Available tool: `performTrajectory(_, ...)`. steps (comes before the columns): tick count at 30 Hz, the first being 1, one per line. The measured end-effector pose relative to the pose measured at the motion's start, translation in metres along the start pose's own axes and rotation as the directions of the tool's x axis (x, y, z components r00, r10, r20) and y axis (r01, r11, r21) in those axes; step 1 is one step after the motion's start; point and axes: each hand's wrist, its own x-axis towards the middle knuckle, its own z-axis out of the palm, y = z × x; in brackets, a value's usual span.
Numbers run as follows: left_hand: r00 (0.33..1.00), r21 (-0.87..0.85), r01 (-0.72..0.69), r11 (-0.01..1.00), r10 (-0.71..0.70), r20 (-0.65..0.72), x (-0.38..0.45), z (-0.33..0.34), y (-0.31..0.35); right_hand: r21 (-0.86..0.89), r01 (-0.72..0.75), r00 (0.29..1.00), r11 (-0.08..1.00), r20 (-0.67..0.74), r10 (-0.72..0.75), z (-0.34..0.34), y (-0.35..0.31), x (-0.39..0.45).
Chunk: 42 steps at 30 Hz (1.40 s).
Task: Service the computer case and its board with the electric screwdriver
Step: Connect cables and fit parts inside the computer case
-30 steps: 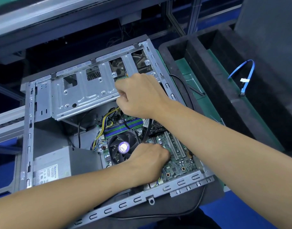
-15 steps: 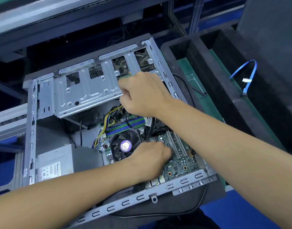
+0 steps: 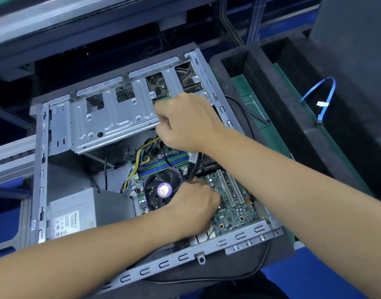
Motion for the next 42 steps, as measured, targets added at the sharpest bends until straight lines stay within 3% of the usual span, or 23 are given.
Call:
performTrajectory(23, 0.999, -0.063, 0.029, 0.998, -0.030, -0.017, 0.0046, -0.0013, 0.0012, -0.011, 0.016, 1.000, 1.000, 0.008, -0.016, 0.0013, 0.0008, -0.0002)
performTrajectory(33, 0.995, 0.012, -0.079, 0.997, 0.079, -0.057, 0.0005, 0.0019, -0.0022, -0.012, 0.016, 1.000, 1.000, 0.000, -0.016, 0.0023, 0.0035, 0.0011)
performTrajectory(42, 0.998, -0.026, -0.044, 0.999, 0.043, -0.053, 0.0020, -0.0002, 0.0010, -0.017, 0.013, 1.000, 1.000, 0.001, -0.013, 0.0019, 0.0025, 0.0004)
